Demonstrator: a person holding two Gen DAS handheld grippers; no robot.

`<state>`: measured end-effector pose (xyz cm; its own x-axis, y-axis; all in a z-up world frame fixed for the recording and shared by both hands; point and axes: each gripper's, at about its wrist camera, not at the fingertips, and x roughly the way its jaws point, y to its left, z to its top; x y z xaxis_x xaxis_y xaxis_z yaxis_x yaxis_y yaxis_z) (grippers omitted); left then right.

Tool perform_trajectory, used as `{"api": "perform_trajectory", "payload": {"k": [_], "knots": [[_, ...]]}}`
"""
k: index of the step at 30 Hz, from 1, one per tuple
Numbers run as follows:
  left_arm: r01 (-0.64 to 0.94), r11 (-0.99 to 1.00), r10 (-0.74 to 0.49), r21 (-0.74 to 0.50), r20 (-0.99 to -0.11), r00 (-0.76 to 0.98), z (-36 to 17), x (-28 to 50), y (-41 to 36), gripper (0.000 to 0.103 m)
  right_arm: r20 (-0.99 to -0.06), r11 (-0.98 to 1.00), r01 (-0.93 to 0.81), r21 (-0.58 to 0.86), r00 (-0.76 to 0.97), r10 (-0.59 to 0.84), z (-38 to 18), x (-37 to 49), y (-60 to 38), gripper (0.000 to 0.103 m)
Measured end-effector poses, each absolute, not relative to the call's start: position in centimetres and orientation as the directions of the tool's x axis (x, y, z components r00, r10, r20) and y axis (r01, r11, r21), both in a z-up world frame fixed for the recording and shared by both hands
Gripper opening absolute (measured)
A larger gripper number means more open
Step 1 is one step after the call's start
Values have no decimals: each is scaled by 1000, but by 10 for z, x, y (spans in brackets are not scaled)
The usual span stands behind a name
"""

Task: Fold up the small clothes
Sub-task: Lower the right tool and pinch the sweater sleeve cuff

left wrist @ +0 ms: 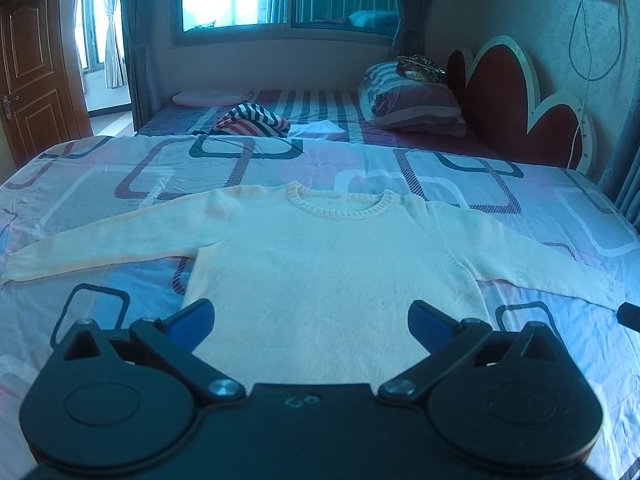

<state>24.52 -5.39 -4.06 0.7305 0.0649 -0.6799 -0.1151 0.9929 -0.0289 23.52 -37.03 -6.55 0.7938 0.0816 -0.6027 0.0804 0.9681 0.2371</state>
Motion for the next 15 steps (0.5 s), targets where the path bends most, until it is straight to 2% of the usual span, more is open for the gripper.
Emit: {"api": "perform_trajectory", "payload": {"k": [11,13,14,15], "knots": [[-140,989,58,-56,-714,698,-74,294,-53,102,-641,935,263,237,765,-53,-119,305,-447,102],[-150,987,70,-48,-718,693,-77,300,-52,102,-660,919,318,232,746,-91,-131,316,-465,95],[-154,987,73,-47,-720,690,-78,303,-51,102,-677,907,343,245,730,-93,-138,322,-476,82],[-157,987,77,-45,-722,687,-80,306,-51,102,-697,893,369,260,711,-91,-145,328,-487,75]]}}
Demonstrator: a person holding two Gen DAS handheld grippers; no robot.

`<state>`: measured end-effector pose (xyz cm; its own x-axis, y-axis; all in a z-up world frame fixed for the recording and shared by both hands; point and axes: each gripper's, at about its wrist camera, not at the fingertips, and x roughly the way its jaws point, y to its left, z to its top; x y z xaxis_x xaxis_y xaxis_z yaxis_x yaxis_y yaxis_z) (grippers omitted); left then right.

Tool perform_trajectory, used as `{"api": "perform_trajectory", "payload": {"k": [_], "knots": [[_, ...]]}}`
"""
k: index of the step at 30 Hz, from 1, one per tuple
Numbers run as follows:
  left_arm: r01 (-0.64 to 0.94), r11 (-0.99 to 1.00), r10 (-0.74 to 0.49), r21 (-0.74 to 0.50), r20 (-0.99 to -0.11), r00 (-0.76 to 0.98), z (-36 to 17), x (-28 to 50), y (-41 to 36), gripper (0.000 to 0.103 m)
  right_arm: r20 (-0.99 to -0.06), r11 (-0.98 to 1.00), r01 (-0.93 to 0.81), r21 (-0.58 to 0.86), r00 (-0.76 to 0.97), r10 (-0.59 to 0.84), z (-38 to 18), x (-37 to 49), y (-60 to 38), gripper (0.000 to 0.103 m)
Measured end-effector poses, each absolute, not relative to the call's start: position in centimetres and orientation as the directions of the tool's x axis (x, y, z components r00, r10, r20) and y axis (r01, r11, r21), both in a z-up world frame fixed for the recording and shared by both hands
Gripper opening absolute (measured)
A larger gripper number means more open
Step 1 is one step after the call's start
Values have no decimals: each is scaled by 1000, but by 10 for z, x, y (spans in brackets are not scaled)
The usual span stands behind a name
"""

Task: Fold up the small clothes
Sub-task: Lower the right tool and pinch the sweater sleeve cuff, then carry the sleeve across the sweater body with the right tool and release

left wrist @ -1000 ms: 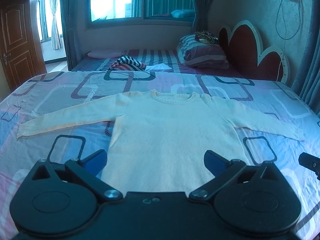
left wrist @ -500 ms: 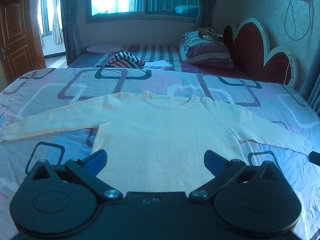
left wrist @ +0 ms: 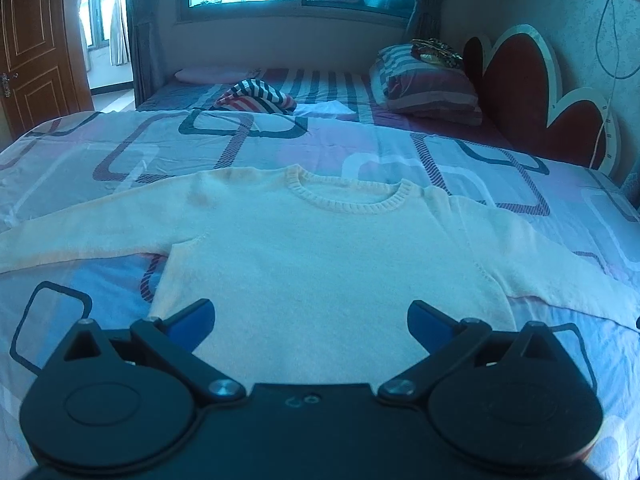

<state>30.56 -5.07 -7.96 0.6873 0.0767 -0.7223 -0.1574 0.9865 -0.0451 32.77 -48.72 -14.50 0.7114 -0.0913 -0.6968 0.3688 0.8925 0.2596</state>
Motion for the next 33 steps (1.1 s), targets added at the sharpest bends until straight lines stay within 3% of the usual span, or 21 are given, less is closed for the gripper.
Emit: {"api": "perform_trajectory", "payload": {"k": [6,10,12,16,18,27,33], "knots": [[-167,986,98,-22,-730,676,-85,318,-45,99,-767,815,501,289,631,-116,-181,350,-538,75],[-171,985,101,-22,-733,673,-88,322,-38,97,-761,798,533,282,631,-152,-185,362,-551,72],[-170,985,104,-17,-732,674,-89,323,-36,95,-753,787,553,275,632,-181,-184,370,-556,47],[-156,988,96,-12,-737,669,-89,326,-32,87,-739,755,579,307,645,-194,-189,380,-566,24],[-146,989,93,-8,-739,667,-90,327,-31,84,-729,766,562,313,659,-185,-188,381,-566,6],[-124,992,73,-16,-729,680,-84,334,-21,80,-614,845,395,359,782,-105,-151,390,-521,5],[-123,992,65,-30,-713,698,-79,346,-2,80,-528,912,152,381,846,79,-113,413,-420,5]]}}
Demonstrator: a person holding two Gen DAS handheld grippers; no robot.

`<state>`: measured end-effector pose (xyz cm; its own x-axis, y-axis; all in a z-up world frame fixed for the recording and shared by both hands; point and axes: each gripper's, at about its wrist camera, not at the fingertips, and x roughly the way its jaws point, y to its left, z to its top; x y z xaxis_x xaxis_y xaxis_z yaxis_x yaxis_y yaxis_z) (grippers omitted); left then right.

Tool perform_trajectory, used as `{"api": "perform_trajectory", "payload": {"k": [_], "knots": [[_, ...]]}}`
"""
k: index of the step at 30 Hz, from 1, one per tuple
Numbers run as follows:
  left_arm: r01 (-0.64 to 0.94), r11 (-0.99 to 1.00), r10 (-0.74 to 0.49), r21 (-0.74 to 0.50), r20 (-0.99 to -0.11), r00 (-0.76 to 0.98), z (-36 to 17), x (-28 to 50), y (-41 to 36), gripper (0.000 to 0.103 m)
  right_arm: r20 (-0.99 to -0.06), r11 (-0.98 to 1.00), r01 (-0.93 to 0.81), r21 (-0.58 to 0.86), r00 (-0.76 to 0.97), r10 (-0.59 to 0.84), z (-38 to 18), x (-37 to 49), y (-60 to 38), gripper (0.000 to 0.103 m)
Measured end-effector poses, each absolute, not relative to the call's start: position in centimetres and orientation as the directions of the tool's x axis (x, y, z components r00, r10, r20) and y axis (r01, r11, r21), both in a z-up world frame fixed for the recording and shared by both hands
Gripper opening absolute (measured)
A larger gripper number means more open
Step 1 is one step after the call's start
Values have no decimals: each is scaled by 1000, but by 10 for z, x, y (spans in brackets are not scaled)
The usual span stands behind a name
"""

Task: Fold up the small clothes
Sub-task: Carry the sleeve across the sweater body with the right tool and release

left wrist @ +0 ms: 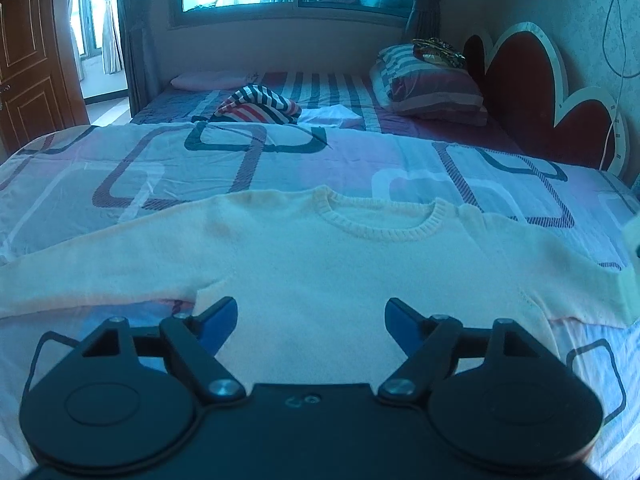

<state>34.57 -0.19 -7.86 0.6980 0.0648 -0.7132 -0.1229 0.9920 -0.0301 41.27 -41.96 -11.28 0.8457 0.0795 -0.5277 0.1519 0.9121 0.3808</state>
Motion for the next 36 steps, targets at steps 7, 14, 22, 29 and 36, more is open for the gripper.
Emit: {"api": "perform_trajectory", "payload": {"k": [7,14,22,29,36], "knots": [[-131,989,40,-73,-715,698,-86,365,35,80,-538,915,-115,386,778,325,-115,436,-256,5],[-123,984,-13,-131,-735,678,-103,382,56,83,-631,901,-232,367,649,425,-159,440,-153,21],[-36,950,-228,-309,-772,594,-134,403,34,87,-615,939,-208,275,712,338,-149,415,-180,57],[-87,889,-323,-450,-749,579,-169,424,14,67,-660,973,-38,229,728,184,-160,391,-249,57],[-84,878,-338,-470,-736,587,-173,431,1,26,-684,981,55,185,724,88,-169,382,-278,57]]}}
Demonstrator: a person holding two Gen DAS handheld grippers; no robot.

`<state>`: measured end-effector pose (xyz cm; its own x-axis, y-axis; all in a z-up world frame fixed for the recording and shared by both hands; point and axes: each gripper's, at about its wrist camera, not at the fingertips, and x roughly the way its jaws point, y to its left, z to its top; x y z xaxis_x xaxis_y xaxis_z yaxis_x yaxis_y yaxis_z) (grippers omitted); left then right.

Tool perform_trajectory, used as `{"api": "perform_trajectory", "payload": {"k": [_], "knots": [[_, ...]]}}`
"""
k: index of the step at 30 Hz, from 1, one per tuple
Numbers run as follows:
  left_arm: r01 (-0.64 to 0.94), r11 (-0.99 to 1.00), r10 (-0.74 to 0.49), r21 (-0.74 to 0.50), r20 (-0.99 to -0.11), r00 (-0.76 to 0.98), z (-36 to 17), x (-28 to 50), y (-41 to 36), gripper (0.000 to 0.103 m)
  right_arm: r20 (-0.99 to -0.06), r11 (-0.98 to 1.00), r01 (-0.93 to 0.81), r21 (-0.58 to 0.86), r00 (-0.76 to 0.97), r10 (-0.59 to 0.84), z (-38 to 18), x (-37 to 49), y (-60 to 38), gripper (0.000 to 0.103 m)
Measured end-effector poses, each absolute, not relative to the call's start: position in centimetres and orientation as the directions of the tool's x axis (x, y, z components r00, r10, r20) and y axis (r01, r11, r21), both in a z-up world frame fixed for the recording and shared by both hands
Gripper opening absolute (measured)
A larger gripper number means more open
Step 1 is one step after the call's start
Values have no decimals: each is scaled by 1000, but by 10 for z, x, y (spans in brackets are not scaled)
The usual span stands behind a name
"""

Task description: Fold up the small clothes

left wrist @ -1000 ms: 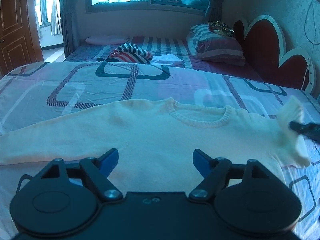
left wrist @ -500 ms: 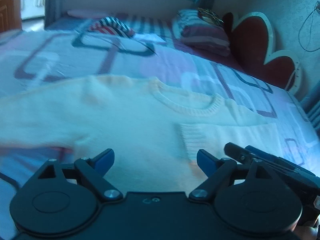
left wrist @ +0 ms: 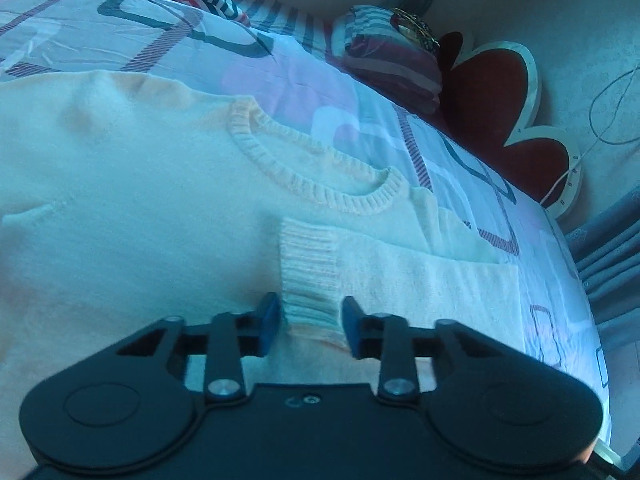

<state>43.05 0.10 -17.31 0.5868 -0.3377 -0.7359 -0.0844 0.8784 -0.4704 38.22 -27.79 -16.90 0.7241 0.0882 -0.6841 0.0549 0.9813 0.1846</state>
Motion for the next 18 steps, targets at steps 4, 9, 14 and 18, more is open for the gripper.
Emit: {"api": "perform_trajectory", "payload": {"k": [4,9,14,18], "knots": [[-80,874,-341,-478,-724,599,-174,433,-3,7,-701,981,83,175,710,66,-174,384,-284,57],[-43,843,-363,-536,-625,691,-142,429,6,5,-714,985,90,147,699,42,-179,387,-279,57],[-12,837,-332,-548,-525,783,-92,427,34,5,-713,987,91,134,700,32,-183,395,-273,57],[-58,844,-260,-533,-502,825,-76,421,66,5,-704,988,73,139,709,46,-183,408,-266,57]]}}
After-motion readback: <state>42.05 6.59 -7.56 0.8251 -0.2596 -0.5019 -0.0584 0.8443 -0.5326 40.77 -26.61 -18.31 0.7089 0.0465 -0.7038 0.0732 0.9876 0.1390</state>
